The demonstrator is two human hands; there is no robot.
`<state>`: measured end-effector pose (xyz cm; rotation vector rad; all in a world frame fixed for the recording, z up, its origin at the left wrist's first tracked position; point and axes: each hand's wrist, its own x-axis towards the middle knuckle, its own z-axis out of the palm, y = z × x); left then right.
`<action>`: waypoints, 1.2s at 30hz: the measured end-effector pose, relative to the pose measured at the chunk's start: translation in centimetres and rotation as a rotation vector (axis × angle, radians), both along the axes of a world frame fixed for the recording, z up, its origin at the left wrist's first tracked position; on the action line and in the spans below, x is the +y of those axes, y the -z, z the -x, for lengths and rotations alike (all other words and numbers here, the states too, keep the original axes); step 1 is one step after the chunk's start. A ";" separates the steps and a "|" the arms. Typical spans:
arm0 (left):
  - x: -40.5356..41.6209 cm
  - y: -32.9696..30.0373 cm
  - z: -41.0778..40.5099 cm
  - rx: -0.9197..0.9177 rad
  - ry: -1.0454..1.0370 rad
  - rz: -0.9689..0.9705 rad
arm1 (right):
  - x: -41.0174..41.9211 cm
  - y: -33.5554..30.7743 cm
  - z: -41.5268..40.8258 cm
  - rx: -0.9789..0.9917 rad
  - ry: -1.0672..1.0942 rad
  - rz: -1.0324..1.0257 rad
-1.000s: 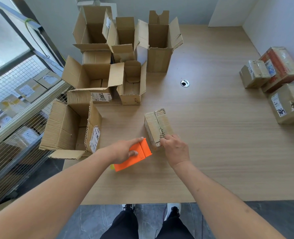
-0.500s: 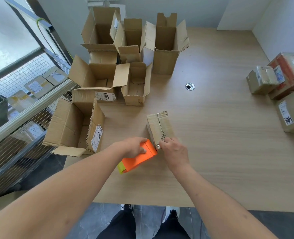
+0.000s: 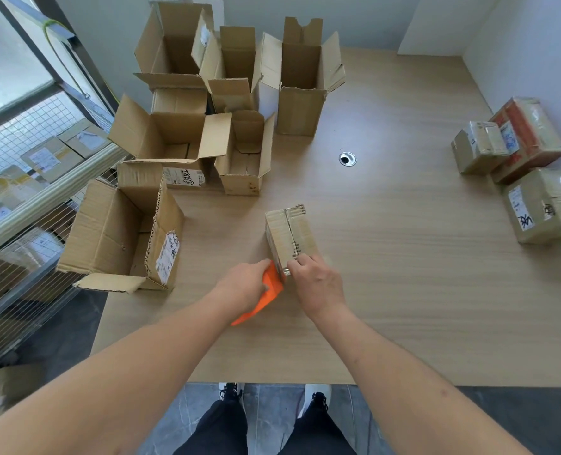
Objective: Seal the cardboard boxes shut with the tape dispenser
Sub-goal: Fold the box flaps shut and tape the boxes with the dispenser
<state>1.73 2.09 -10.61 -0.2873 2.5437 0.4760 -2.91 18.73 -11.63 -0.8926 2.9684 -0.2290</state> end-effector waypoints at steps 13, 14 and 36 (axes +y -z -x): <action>-6.5 -3.4 -3.0 0.198 -0.041 0.003 | -2.0 -1.1 1.0 -0.106 0.142 -0.150; -6.8 -3.6 -3.3 0.250 -0.051 -0.023 | -1.7 -1.1 1.4 -0.123 0.149 -0.137; -8.8 -4.8 -2.8 0.680 -0.160 -0.406 | -1.7 1.0 3.4 -0.291 0.019 0.065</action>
